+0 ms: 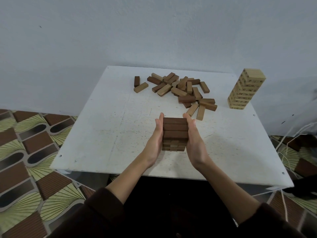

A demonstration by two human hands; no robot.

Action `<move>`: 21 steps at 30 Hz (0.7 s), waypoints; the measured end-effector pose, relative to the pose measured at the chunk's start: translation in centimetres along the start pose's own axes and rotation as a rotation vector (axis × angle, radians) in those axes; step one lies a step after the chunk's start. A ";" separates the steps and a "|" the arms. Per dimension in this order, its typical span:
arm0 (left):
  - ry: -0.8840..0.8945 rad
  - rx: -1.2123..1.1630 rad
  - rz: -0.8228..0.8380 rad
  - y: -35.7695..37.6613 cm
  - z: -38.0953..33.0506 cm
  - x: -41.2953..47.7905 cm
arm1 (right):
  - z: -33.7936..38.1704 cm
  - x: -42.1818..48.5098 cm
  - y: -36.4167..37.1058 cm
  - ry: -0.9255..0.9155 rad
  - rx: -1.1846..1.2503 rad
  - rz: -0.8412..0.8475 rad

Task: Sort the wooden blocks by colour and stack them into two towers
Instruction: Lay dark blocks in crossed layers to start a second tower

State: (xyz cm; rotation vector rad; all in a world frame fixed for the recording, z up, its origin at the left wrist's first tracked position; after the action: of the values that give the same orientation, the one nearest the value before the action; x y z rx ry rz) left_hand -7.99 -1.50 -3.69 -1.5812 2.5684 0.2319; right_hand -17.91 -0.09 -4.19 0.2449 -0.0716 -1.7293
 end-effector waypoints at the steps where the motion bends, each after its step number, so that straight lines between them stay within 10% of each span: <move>1: 0.004 -0.005 0.001 0.1 0.0 0.1 | 0.0 0.0 0.0 0.002 0.010 0.004; 21: 0.048 0.085 -0.077 -2.2 0.1 0.2 | 2.5 1.3 -2.9 -0.084 -0.198 -0.133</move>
State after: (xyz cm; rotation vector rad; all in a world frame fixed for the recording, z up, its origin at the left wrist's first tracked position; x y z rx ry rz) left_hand -6.11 -2.68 -3.98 -1.6704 2.5095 0.0778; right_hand -21.39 -1.05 -2.40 0.0314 0.0564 -1.8644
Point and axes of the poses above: each hand's wrist, its own x-axis towards the middle knuckle, its own y-axis out of the palm, z = x × y, the point moved 8 cm from there along x, towards the middle knuckle, and after that the axes turned 10 degrees about x, right-handed, at the moved point
